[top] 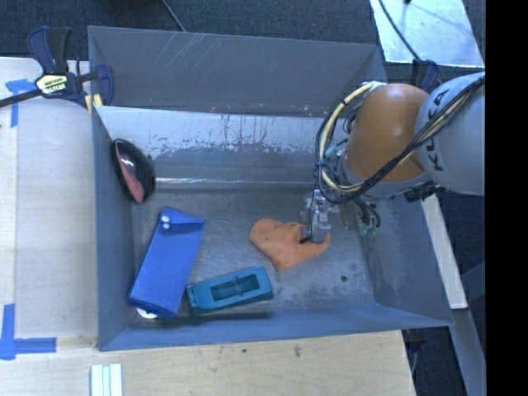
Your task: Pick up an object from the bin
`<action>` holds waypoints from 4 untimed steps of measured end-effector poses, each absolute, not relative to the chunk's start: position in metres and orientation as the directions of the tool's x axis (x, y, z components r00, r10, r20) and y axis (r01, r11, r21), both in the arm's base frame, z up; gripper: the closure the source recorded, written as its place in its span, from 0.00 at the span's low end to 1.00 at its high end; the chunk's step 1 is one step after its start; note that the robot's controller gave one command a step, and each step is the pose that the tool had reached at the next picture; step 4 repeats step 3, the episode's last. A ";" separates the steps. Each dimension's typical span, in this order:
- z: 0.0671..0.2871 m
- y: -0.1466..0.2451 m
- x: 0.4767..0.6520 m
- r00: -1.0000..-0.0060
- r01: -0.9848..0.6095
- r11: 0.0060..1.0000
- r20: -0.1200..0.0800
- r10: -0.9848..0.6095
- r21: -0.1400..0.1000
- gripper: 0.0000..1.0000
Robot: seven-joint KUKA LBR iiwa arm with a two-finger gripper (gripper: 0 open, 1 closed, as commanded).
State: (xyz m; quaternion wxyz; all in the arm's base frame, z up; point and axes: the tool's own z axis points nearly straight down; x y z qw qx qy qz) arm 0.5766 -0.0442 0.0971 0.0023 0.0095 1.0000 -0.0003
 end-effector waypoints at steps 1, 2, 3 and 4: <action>0.193 -0.045 0.559 -1.000 -0.030 1.000 -0.003 -0.030 -0.001 1.00; 0.193 -0.045 0.559 -1.000 -0.030 1.000 -0.003 -0.030 -0.001 1.00; 0.293 -0.033 0.575 -0.998 -0.056 0.998 -0.004 -0.056 0.000 1.00; 0.293 -0.033 0.575 -0.998 -0.056 0.998 -0.004 -0.056 0.000 1.00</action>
Offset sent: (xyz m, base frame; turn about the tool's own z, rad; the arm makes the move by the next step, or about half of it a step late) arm 0.0000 0.0000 0.0000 0.0000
